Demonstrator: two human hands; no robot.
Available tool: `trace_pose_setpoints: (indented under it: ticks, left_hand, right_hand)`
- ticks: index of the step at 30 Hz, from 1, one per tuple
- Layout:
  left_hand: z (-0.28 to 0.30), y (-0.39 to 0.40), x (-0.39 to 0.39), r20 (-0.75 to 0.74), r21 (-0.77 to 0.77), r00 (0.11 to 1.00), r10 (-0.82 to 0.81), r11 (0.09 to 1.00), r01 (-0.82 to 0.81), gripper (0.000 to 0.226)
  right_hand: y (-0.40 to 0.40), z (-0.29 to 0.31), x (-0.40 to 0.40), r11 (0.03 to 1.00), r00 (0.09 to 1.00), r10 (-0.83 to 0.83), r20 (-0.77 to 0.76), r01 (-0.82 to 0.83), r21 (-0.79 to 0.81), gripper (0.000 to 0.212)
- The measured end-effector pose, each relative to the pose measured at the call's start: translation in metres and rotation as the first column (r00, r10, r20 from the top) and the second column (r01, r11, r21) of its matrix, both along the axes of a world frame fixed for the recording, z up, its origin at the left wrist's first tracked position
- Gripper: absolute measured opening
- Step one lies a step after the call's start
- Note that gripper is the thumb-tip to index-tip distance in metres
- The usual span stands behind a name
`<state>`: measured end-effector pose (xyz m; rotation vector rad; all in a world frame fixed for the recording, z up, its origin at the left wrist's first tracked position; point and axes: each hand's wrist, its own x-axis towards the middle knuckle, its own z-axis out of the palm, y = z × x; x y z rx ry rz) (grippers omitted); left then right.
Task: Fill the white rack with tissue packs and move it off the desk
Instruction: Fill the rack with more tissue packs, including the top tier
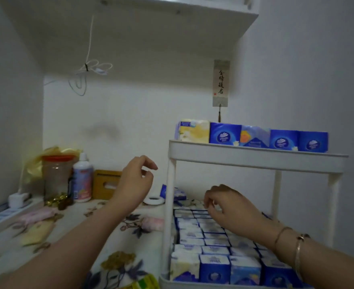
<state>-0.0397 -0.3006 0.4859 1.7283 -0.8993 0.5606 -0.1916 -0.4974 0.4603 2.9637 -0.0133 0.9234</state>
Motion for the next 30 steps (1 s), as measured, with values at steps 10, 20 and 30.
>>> trace_pose_setpoints:
  ticks: [10,20,30]
  left_hand:
    - [-0.094,-0.072,0.106,-0.293,0.082,0.952,-0.082,0.99,0.11,0.021]
    - [-0.143,-0.117,0.172,-0.545,-0.04,0.811,-0.215,0.972,0.231,0.026]
    - [-0.145,-0.116,0.182,-0.59,-0.097,0.77,-0.244,0.968,0.233,0.025]
  right_hand:
    - [-0.057,-0.025,0.161,0.904,0.928,-0.148,-0.342,0.267,0.333,0.024]
    - [-0.104,-0.064,0.294,0.922,0.803,-0.129,-0.582,0.314,0.228,0.078]
    - [-0.103,-0.077,0.32,0.896,0.917,-0.093,-0.389,0.248,0.369,0.085]
